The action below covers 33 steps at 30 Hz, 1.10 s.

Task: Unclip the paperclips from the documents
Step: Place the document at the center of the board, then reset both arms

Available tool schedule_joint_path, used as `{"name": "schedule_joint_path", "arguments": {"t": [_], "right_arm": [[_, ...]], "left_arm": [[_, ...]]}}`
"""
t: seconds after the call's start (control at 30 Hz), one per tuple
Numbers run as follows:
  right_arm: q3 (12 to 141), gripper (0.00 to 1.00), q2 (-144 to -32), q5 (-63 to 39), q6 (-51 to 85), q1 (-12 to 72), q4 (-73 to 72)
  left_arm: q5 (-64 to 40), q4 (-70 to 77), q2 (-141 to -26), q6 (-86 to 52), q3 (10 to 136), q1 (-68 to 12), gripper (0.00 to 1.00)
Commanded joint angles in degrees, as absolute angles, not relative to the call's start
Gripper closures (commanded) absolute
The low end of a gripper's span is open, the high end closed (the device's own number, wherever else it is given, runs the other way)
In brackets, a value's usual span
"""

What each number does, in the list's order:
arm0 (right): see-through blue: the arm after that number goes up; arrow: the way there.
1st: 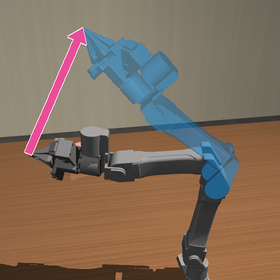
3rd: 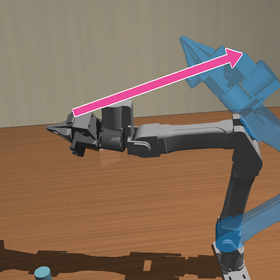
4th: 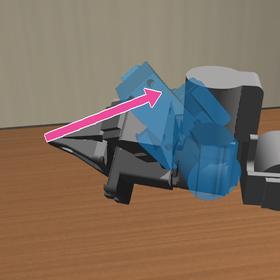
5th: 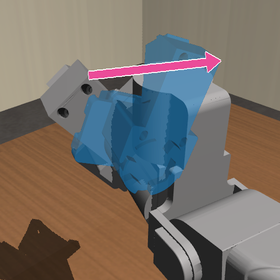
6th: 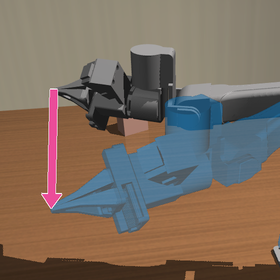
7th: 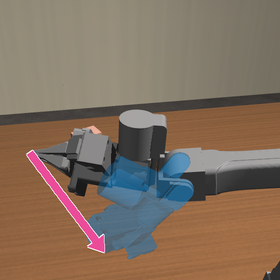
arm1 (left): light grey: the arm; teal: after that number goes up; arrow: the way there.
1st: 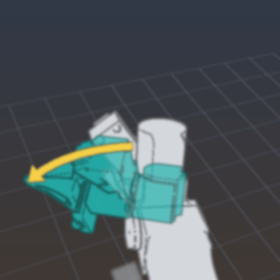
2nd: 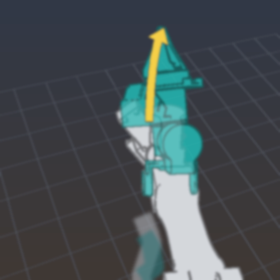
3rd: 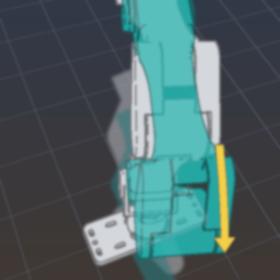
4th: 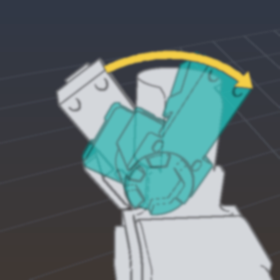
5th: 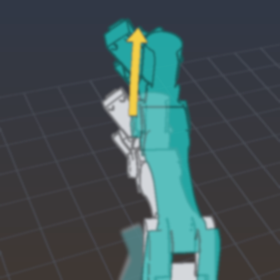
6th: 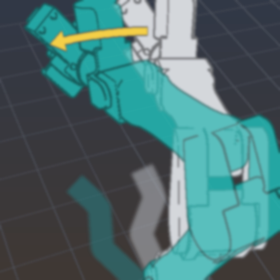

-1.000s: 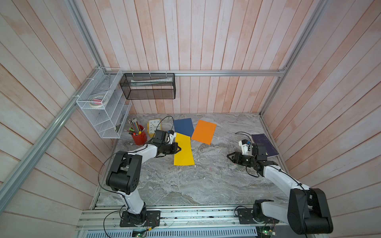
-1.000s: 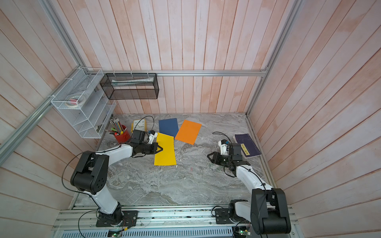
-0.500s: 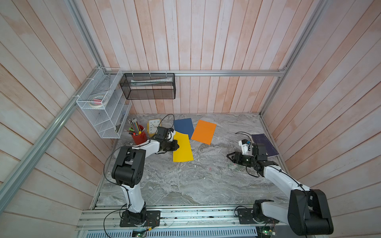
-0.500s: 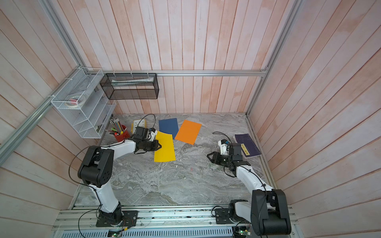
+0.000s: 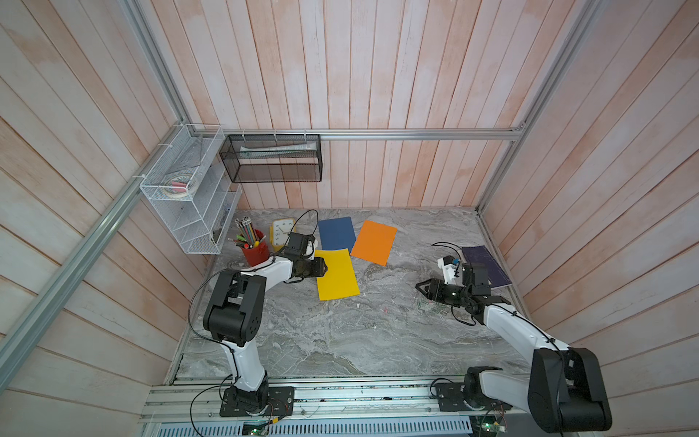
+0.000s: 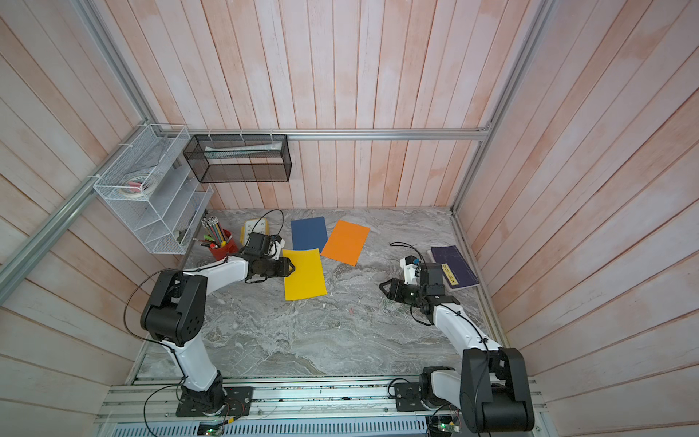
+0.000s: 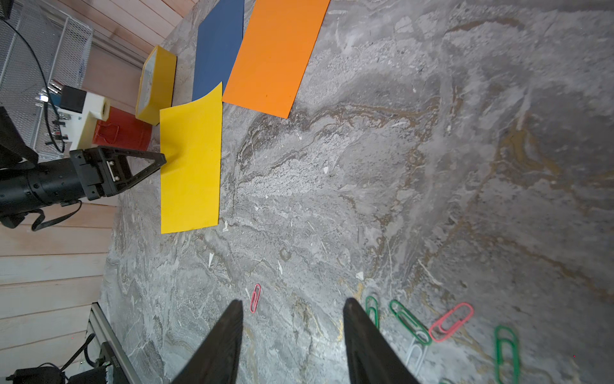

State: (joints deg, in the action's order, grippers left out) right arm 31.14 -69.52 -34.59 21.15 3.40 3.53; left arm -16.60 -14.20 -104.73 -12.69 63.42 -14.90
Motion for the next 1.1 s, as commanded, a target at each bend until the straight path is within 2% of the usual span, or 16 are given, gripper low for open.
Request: {"name": "schedule_joint_path", "arguments": {"t": [0.0,0.3,0.5,0.73,0.87,1.07], "right_arm": [[32.2,0.48,-68.8,-35.0,19.7,3.8,4.5],[34.3,0.45,-69.2,-32.6,16.7,3.8,1.1],[35.8,0.34,-69.7,-27.3,13.8,3.6,-3.2],[36.5,0.16,-71.0,-19.9,11.2,3.0,-9.3],[35.4,0.04,-71.1,-12.2,7.6,2.9,-13.6],[29.2,0.02,-71.1,-1.2,4.7,1.3,-26.9]], "left_arm": [[-12.6,-13.8,-100.0,-11.7,61.7,-15.8,0.42],[-6.3,-7.8,-86.2,-9.9,52.4,-18.4,0.21],[-3.9,-2.8,-76.6,-10.0,45.2,-18.5,0.12],[2.7,2.8,-67.6,-8.7,38.9,-18.5,0.07],[7.0,5.7,-64.8,-6.5,35.9,-18.5,0.06],[13.5,14.5,-61.2,-2.4,29.6,-17.7,0.06]]}}
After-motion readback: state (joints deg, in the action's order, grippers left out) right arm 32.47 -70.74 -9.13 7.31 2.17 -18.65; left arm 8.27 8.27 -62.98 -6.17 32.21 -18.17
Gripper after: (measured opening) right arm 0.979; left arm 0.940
